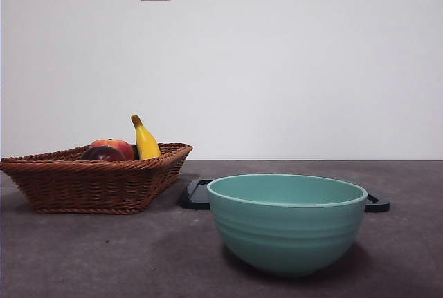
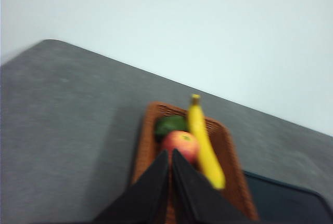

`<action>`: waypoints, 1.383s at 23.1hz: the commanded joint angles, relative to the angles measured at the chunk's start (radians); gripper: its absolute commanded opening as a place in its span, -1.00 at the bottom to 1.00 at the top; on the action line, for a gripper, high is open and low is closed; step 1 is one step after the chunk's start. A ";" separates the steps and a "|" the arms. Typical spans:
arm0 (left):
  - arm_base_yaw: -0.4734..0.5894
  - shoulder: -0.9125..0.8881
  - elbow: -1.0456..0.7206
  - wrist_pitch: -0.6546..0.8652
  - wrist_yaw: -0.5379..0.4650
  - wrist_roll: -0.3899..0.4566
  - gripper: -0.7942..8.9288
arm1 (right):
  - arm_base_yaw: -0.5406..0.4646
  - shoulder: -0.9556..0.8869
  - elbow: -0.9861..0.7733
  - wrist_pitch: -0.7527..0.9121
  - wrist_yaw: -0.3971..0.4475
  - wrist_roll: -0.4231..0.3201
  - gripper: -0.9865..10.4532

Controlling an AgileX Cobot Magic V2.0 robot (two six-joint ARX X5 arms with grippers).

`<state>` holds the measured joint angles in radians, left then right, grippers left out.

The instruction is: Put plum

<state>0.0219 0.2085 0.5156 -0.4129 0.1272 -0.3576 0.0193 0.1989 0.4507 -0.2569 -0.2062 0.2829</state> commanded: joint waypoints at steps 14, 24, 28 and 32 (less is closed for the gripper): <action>-0.008 0.387 0.483 -0.392 0.414 0.270 -0.82 | -0.001 0.433 0.568 -0.491 -0.324 -0.221 -0.82; -0.047 0.500 0.682 -0.692 0.484 0.446 -0.82 | 0.039 0.541 0.684 -0.784 -0.395 -0.356 -0.82; -0.058 0.502 0.687 -0.780 0.484 0.479 -0.82 | 0.066 0.546 0.684 -0.838 -0.396 -0.381 -0.82; -0.058 0.503 0.687 -0.830 0.483 0.488 -0.82 | 0.093 0.546 0.684 -0.853 -0.397 -0.381 -0.82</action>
<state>-0.0341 0.7021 1.1809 -1.2491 0.6060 0.1143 0.1108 0.7383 1.1122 -1.1122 -0.5995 -0.0826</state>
